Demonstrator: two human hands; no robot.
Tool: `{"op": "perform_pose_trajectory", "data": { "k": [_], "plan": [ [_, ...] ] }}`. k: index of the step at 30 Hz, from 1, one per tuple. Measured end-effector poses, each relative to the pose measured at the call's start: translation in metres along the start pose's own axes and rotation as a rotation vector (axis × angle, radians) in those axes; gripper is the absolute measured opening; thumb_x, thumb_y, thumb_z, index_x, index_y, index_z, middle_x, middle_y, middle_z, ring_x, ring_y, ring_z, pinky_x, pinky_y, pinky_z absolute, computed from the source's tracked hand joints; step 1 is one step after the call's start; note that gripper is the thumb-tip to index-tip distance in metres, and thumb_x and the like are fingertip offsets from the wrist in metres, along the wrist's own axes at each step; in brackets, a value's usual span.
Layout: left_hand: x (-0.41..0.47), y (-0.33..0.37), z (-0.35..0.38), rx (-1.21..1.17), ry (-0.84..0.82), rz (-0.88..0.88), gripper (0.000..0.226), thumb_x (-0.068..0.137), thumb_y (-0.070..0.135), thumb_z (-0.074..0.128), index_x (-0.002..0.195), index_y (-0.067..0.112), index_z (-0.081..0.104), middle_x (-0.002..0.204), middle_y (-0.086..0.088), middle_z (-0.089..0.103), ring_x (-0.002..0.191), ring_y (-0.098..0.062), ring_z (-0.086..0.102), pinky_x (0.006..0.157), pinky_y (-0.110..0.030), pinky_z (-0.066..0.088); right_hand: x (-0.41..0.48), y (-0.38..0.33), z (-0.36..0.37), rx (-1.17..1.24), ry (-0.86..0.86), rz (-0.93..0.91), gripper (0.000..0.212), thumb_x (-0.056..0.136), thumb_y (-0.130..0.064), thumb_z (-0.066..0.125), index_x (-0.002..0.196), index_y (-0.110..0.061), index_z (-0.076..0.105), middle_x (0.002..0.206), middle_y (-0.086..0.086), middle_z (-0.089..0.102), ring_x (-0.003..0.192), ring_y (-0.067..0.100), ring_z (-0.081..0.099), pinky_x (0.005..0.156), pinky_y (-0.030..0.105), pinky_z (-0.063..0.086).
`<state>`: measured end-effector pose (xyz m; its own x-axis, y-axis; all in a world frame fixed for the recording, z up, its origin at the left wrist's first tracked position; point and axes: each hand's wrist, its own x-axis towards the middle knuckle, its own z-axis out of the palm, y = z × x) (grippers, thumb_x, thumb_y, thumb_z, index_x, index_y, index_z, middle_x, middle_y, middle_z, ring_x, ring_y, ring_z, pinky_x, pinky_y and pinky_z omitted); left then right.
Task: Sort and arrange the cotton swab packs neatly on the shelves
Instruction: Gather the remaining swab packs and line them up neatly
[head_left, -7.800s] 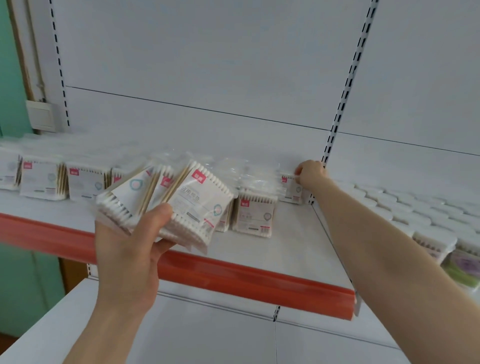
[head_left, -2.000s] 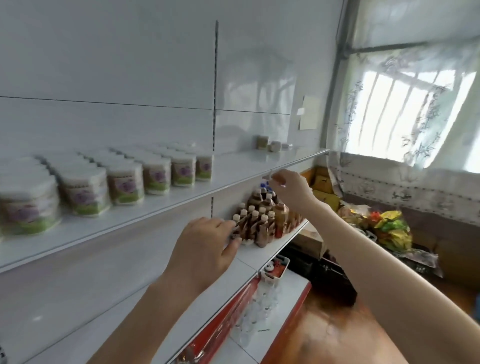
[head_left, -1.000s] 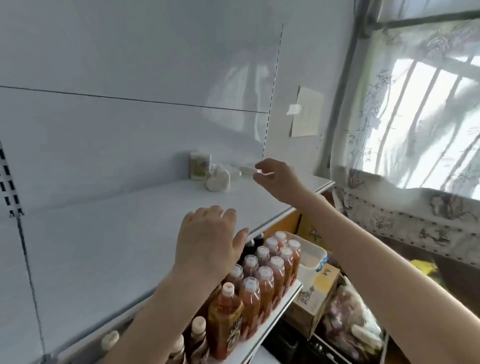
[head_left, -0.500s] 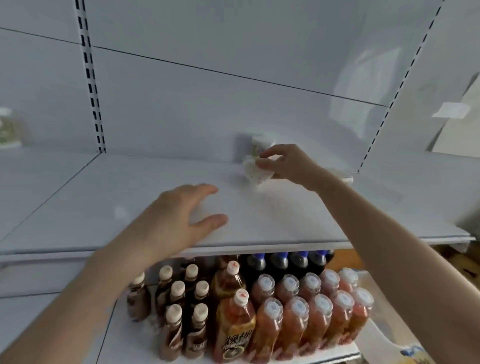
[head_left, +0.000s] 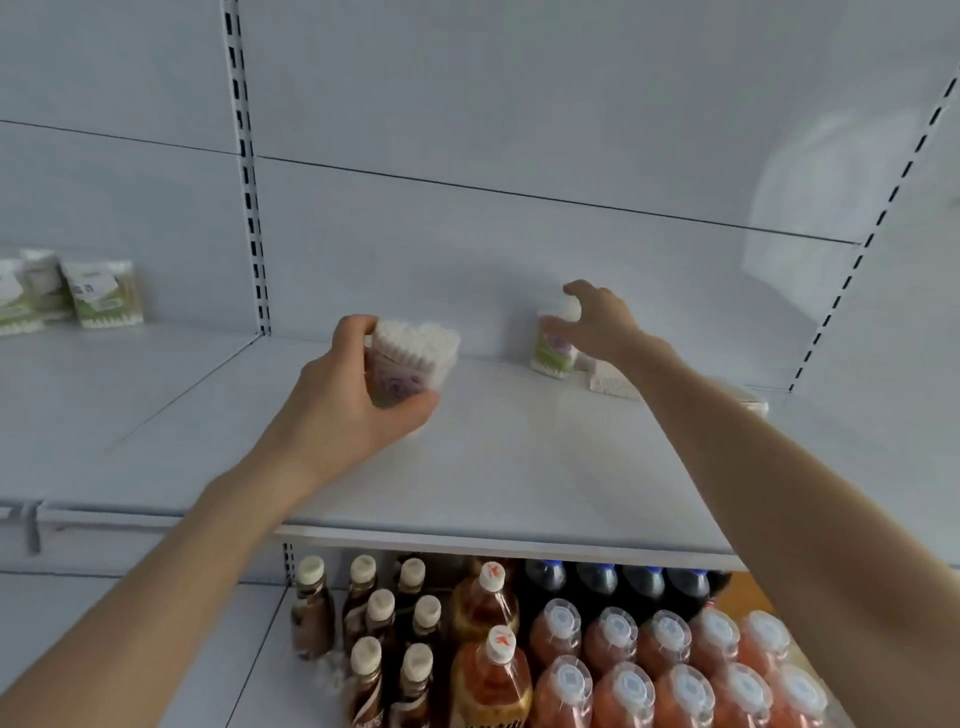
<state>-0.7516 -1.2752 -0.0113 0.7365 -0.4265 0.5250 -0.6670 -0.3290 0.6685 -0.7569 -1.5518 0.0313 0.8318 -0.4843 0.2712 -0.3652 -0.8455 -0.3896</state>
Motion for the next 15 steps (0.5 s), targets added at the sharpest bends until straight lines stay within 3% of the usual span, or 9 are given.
{"op": "perform_pose_trajectory", "data": {
  "k": [2, 4, 6, 9, 15],
  "plan": [
    [-0.002, -0.003, -0.006, -0.007, 0.017, -0.018, 0.055, 0.074, 0.032, 0.073, 0.115, 0.023, 0.037, 0.089, 0.022, 0.050, 0.079, 0.004, 0.054, 0.060, -0.007, 0.038, 0.013, 0.010, 0.011, -0.123, -0.108, 0.033, 0.054, 0.084, -0.039, 0.059, 0.131, -0.020, 0.040, 0.127, 0.015, 0.045, 0.124, 0.035, 0.039, 0.102, 0.045, 0.036],
    [-0.003, -0.005, -0.011, -0.065, 0.026, -0.042, 0.057, 0.066, 0.043, 0.073, 0.110, 0.026, 0.040, 0.093, 0.022, 0.054, 0.080, 0.005, 0.057, 0.064, -0.012, 0.044, 0.015, 0.010, 0.014, -0.094, -0.092, 0.013, 0.051, 0.084, -0.033, 0.060, 0.130, -0.022, 0.042, 0.123, 0.016, 0.045, 0.119, 0.036, 0.042, 0.100, 0.040, 0.037],
    [-0.005, -0.004, -0.014, -0.141, 0.048, -0.073, 0.064, 0.051, 0.059, 0.062, 0.106, 0.031, 0.044, 0.096, 0.022, 0.057, 0.081, 0.003, 0.062, 0.066, -0.018, 0.049, 0.011, 0.004, 0.012, -0.022, -0.031, -0.034, 0.056, 0.082, -0.029, 0.066, 0.132, -0.022, 0.044, 0.126, 0.016, 0.044, 0.116, 0.030, 0.045, 0.091, 0.029, 0.035],
    [-0.012, -0.006, -0.018, -0.224, 0.115, -0.081, 0.055, 0.048, 0.060, 0.059, 0.097, 0.039, 0.046, 0.096, 0.020, 0.059, 0.084, -0.004, 0.063, 0.070, -0.025, 0.053, 0.000, -0.014, 0.008, 0.162, 0.015, -0.115, 0.055, 0.077, -0.031, 0.072, 0.127, -0.024, 0.050, 0.124, 0.011, 0.045, 0.102, 0.020, 0.046, 0.081, 0.023, 0.032],
    [-0.035, -0.019, -0.049, -0.272, 0.198, -0.060, 0.059, 0.053, 0.058, 0.061, 0.106, 0.038, 0.043, 0.101, 0.018, 0.059, 0.083, 0.001, 0.062, 0.065, -0.018, 0.053, -0.028, -0.095, 0.013, 0.472, 0.050, -0.239, 0.051, 0.071, -0.036, 0.077, 0.117, -0.028, 0.056, 0.105, 0.002, 0.057, 0.094, 0.014, 0.055, 0.074, 0.023, 0.040]
  ]
}}
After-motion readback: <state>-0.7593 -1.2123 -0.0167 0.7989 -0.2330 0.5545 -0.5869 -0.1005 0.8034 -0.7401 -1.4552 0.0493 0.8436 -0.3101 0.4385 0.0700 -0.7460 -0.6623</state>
